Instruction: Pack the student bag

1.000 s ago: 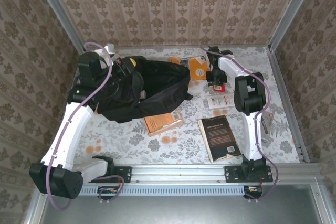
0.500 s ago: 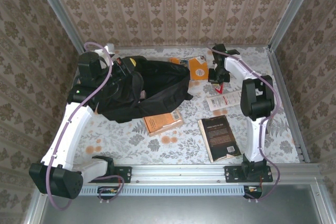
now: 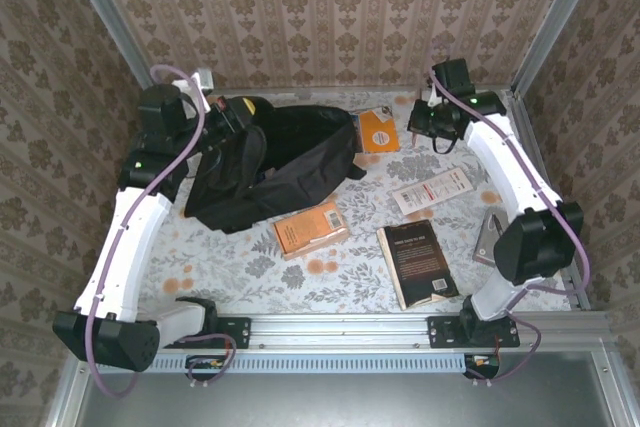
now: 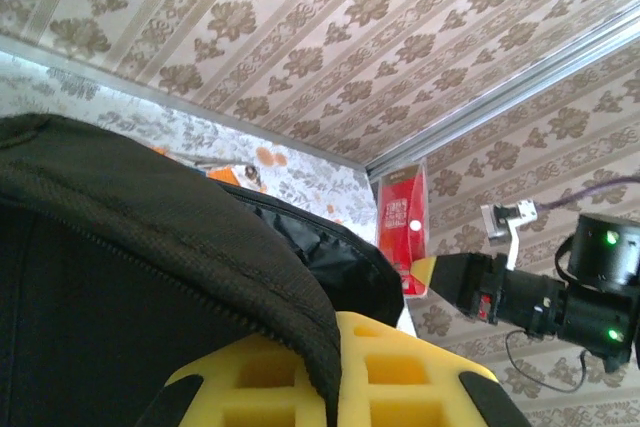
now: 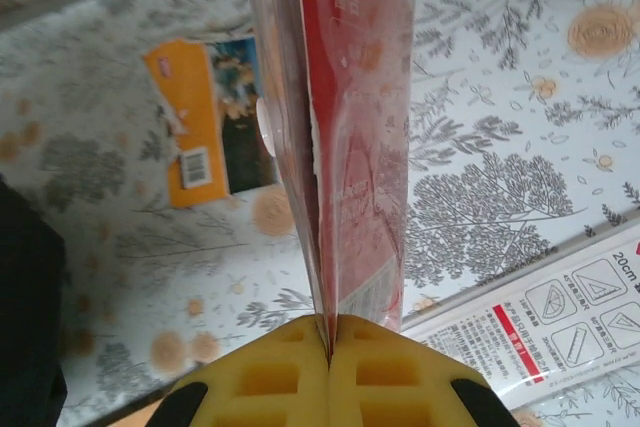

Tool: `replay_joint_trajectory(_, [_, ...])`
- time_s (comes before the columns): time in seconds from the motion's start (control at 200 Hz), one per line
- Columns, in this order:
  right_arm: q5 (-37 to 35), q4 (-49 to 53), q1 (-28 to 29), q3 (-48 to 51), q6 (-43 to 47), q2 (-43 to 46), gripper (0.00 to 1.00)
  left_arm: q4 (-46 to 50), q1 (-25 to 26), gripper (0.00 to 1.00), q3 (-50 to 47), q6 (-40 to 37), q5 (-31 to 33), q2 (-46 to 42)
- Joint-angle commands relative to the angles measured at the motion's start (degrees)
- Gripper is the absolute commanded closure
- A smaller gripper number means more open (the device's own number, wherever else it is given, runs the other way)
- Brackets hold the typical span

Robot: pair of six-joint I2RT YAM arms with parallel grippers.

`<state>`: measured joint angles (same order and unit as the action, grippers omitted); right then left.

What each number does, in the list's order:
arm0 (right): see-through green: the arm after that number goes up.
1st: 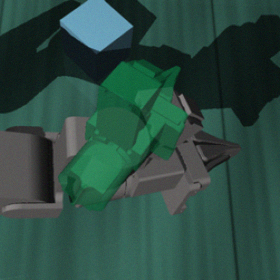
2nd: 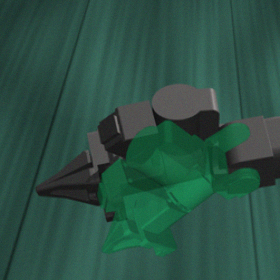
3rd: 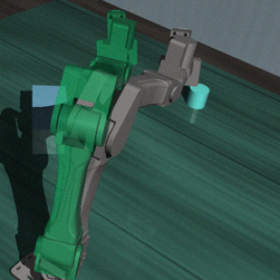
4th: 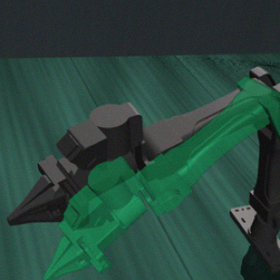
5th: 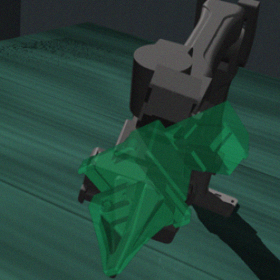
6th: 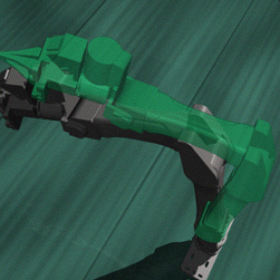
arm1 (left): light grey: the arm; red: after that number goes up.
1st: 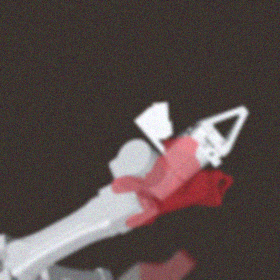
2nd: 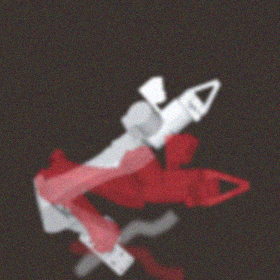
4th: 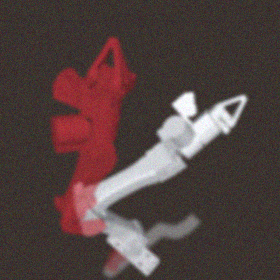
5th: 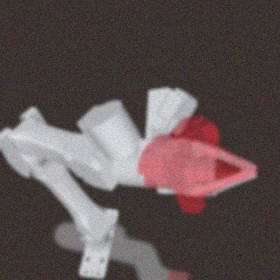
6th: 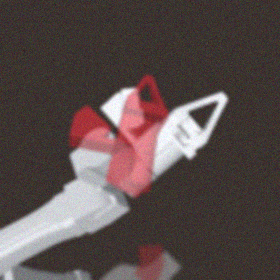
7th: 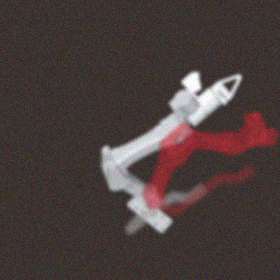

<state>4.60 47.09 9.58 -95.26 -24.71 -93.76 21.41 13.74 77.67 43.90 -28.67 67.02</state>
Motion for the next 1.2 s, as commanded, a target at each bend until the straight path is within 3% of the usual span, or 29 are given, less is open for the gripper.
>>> replay_joint_trajectory(0.0, [2.3,1.4,0.2,-5.4,-1.5,2.5,1.0,-6.0,0.3,1.0,6.6,0.5,-2.3,-0.1])
replay_joint_trajectory(0.305, [11.7,1.8,0.3,-15.6,-5.6,6.4,1.0,-11.1,6.9,1.0,5.2,4.3,-0.9,2.9])
replay_joint_trajectory(0.59, [30.5,-2.8,1.4,-20.1,-17.0,8.0,1.0,-13.6,10.8,1.0,1.5,5.6,0.5,3.7])
replay_joint_trajectory(0.945, [46.9,-12.4,4.8,-6.8,-40.1,9.1,1.0,-12.1,11.0,1.0,2.5,3.7,0.8,3.4])
replay_joint_trajectory(1.195, [47.1,-6.3,11.7,-2.7,-37.9,6.0,1.0,-11.5,10.9,1.0,3.8,2.9,0.3,3.8])
